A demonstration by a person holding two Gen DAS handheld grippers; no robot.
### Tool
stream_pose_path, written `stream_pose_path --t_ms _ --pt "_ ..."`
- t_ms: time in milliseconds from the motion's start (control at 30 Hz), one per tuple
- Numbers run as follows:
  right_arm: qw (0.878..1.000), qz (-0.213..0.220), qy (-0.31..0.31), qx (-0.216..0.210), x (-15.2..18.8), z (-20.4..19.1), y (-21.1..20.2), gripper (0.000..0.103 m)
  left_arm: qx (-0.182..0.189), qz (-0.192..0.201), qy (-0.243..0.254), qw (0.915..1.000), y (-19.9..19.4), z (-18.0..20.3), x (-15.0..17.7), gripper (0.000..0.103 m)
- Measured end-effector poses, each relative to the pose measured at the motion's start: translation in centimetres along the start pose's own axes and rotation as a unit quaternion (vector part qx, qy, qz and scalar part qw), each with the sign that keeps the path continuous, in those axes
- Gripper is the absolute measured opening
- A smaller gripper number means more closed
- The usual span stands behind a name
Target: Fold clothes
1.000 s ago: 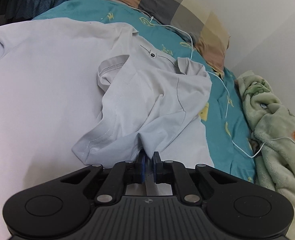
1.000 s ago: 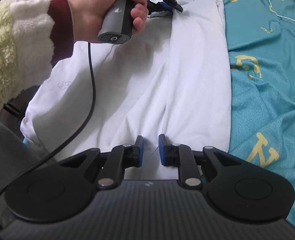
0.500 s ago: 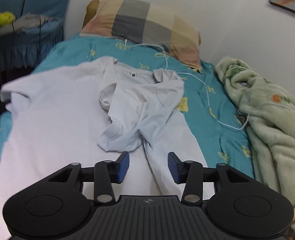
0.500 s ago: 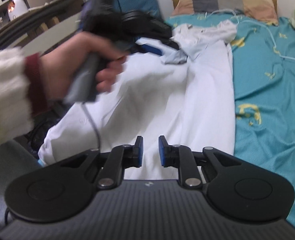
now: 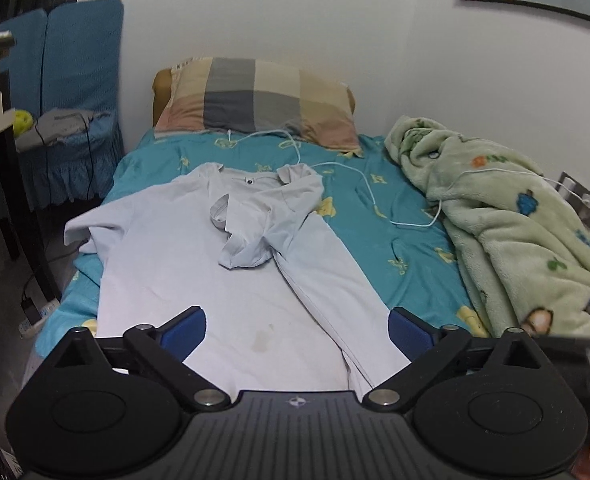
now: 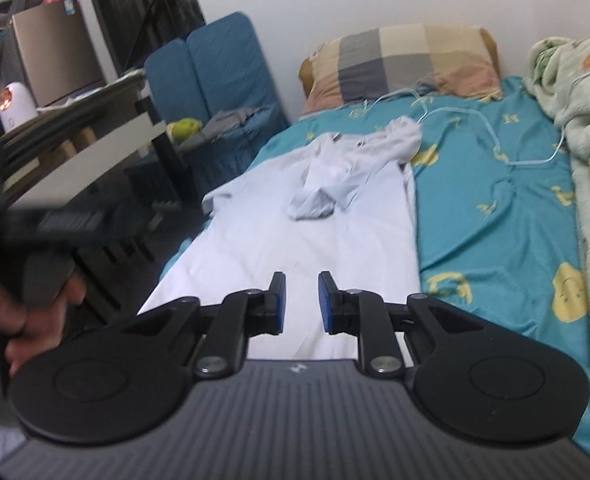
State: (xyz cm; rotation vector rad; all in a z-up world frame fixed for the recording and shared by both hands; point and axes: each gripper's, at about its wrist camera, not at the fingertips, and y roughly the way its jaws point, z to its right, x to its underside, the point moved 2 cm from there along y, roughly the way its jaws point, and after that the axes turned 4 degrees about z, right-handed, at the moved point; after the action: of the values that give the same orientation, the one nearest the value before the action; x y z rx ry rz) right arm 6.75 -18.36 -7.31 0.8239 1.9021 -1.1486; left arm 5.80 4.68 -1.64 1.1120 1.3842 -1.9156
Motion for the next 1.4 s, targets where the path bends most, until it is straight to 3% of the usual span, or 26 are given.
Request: stream_pose_path --t_ms 167,267,367,433,467,567,667,733,800,967,1067,1133,1267,1400 --pt "1.0 0.016 0.004 0.024 -2.0 0.0 -0.4 0.022 0.004 0.016 -0.007 0.9998 -0.7 0.1 1.5 0.103" --pt "0.999 0.028 -0.012 0.039 -3.8 -0.5 -0.4 0.028 -0.007 0.025 -0.014 0.9996 -0.3 -0.7 1.1 0.103" --pt "0.998 0.052 -0.01 0.038 -5.5 -0.7 0.2 0.053 -0.013 0.026 -0.028 0.9992 -0.2 -1.7 0.9 0.103" --pt "0.997 0.064 -0.002 0.037 -5.8 -0.5 1.0 0.082 -0.018 0.016 -0.037 0.999 0.0 -2.5 1.0 0.103" --pt "0.997 0.067 0.004 0.039 -5.8 -0.3 1.5 0.085 -0.02 0.011 -0.044 0.9988 0.1 -2.9 1.1 0.103" --pt "0.997 0.052 0.012 0.046 -4.6 0.2 2.9 0.086 -0.029 0.004 -0.07 0.9971 0.4 -4.5 1.1 0.103" --pt "0.998 0.024 0.017 0.046 -3.2 0.8 3.8 0.086 -0.038 0.002 -0.129 0.9908 1.2 -7.1 0.2 0.103" --pt "0.999 0.008 0.022 0.047 -2.5 1.2 4.0 0.086 -0.046 0.004 -0.19 0.9807 2.0 -9.6 -0.5 0.103" --pt "0.998 -0.003 0.039 0.043 -2.2 1.7 4.1 0.086 -0.061 0.001 -0.256 0.9649 3.5 -12.7 -1.3 0.103" --pt "0.997 -0.021 0.074 0.031 -1.6 2.3 4.6 0.086 -0.095 0.003 -0.421 0.9022 8.1 -21.5 -1.4 0.103" --pt "0.995 -0.03 0.088 0.033 -1.2 2.6 5.0 0.086 -0.094 0.016 -0.463 0.8811 11.4 -25.6 -1.2 0.101" --pt "0.994 -0.036 0.094 0.033 -0.9 2.7 5.4 0.086 -0.085 0.026 -0.475 0.8757 13.7 -27.4 -1.2 0.099" --pt "0.993 -0.05 0.101 0.037 -0.5 3.1 6.6 0.086 -0.089 0.041 -0.463 0.881 18.3 -29.6 -1.7 0.095" --pt "0.992 -0.06 0.105 0.045 -0.1 3.5 8.0 0.086 -0.075 0.039 -0.464 0.882 22.6 -31.6 -1.3 0.081"
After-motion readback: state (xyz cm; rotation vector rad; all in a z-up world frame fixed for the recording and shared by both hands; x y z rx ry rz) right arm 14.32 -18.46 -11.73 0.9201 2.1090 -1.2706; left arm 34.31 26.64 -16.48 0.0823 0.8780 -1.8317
